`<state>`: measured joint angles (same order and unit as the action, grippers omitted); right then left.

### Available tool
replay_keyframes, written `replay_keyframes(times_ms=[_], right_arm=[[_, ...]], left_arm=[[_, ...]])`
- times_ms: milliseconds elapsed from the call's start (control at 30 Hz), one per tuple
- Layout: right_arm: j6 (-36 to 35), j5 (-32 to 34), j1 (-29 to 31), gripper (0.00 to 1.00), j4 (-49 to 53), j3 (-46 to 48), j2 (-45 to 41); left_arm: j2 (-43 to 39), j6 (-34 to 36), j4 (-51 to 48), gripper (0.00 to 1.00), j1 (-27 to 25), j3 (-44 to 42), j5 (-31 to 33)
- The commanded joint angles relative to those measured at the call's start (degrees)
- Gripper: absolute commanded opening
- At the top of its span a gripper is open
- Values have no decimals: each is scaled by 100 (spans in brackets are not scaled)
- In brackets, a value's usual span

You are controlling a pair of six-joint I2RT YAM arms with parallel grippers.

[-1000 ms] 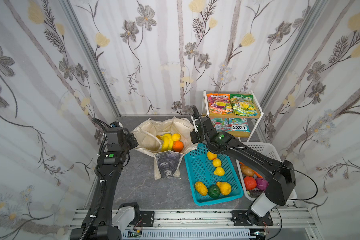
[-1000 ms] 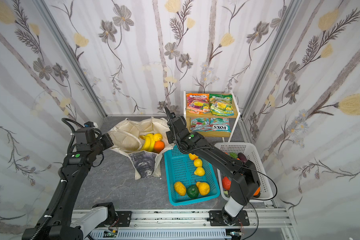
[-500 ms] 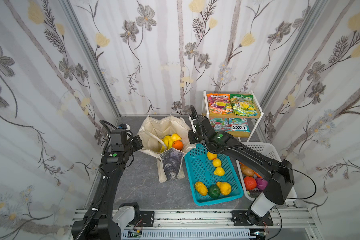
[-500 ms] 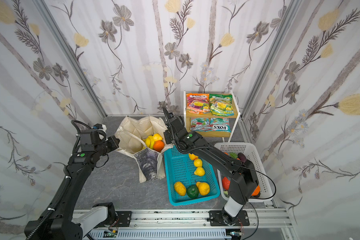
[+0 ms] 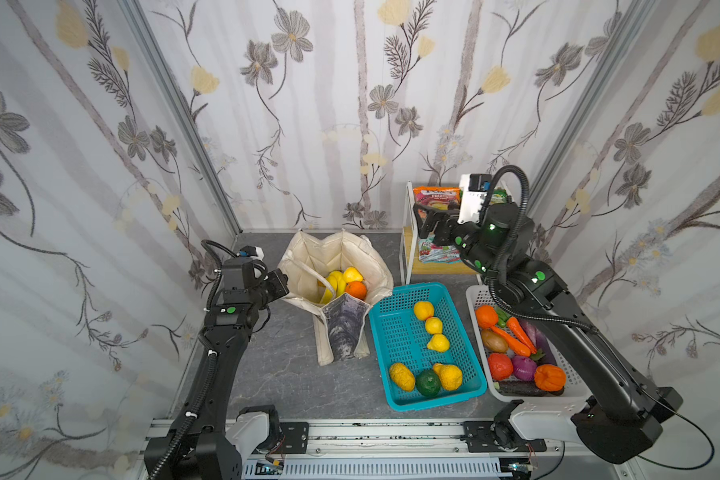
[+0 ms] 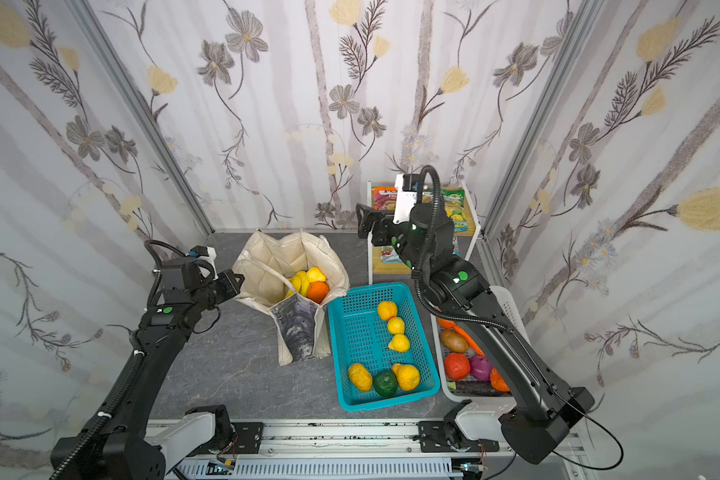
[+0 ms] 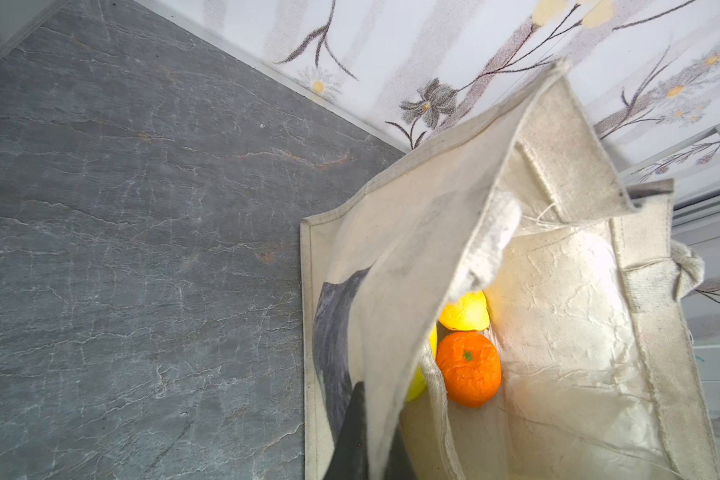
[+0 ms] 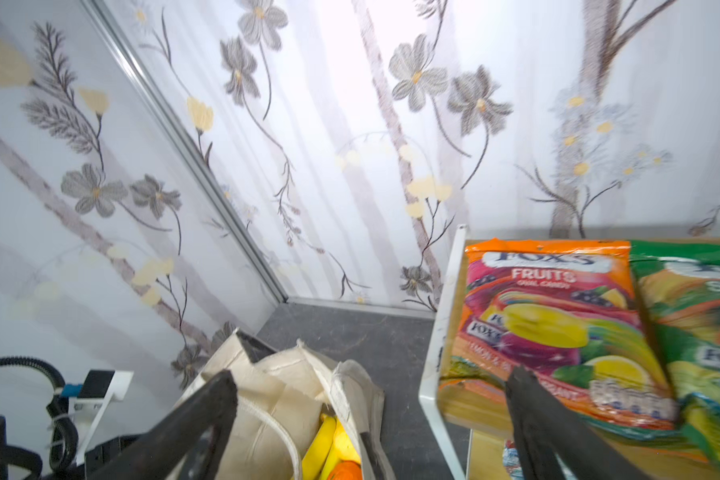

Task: Place the food into the grocery bag and tie it
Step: 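Move the right gripper away from the bag toward the candy shelf, then grasp the orange candy bag on the shelf with the right gripper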

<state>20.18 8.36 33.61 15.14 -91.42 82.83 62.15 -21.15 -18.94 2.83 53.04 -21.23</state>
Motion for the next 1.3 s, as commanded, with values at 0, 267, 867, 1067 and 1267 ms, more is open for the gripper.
replay_keyframes(times_ms=[0, 267, 867, 1067, 1267], right_arm=[[334, -383, -355, 100, 102, 21, -209], [2126, -1571, -1635, 87, -137, 1029, -501], [3121, -2057, -2050, 64, -827, 1524, 128], [3211, -1934, -2069, 59, -960, 1666, 214], [3390, -1785, -2077, 49, -1414, 1855, 220]], left_arm=[[25, 84, 214, 0, -3, 29, -166], [-80, 110, 268, 0, -17, -73, -245], [25, 234, 321, 0, -20, -111, -431], [10, 251, 329, 0, -28, -84, -443], [-62, 251, 347, 0, -28, -188, -384]])
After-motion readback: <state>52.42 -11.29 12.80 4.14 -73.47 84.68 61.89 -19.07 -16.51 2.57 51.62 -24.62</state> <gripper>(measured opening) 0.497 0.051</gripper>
